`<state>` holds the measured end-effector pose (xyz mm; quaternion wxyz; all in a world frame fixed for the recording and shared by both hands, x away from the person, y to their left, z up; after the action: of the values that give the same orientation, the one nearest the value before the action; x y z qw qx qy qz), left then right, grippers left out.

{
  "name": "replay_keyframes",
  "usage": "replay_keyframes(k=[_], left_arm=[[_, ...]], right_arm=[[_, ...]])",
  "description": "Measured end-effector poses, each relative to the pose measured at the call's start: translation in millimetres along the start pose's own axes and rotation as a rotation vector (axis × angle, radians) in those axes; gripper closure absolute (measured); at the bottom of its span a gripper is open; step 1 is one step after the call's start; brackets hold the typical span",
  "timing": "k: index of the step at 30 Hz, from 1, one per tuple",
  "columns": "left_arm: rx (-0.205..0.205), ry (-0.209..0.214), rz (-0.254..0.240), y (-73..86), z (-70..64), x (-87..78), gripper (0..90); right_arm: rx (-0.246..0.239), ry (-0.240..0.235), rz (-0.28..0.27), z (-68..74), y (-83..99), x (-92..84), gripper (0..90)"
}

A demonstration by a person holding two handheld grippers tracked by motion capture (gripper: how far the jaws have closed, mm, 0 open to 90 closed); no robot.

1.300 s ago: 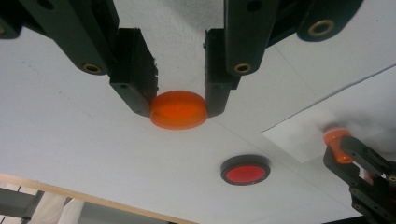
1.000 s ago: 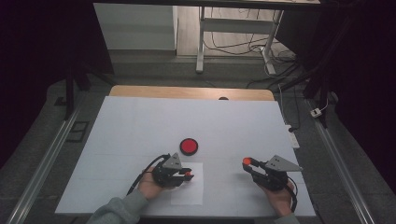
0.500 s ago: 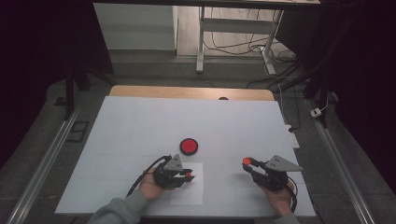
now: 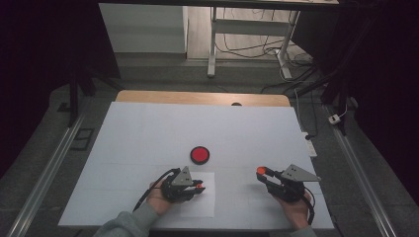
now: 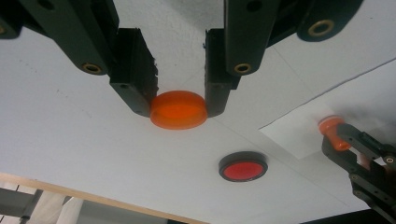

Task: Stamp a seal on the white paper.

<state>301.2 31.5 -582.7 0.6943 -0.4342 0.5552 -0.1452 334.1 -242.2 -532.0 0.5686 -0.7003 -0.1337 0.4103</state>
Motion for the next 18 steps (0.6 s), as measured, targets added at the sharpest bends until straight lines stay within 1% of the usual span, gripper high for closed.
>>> replay_keyframes(k=[4,7,15,18], left_arm=[[0.000,-0.005,0.000,0.6,-0.2,-0.3,73.5],[-0.011,-0.003,-0.009,0.8,-0.3,0.0,73.6],[0.004,-0.008,-0.005,0.8,-0.9,-0.1,73.7],[0.003,-0.008,-0.007,1.0,-0.9,-0.1,73.7]], right_arm=[[0.001,-0.001,-0.001,0.2,-0.2,0.1,64.7],[-0.001,-0.002,-0.002,0.5,-0.3,0.2,64.7],[-0.001,-0.002,-0.003,0.9,-0.5,0.0,64.7],[-0.001,-0.001,-0.002,0.8,-0.5,0.1,64.7]])
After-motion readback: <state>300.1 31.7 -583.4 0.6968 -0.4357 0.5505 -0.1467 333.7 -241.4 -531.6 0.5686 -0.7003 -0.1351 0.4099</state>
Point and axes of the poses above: each handheld gripper's, and its own axes: x roughly forward along the jaws, y roughly out of its underside, z roughly to its left, the point moved 7 cm from there along x, roughly forward along the jaws
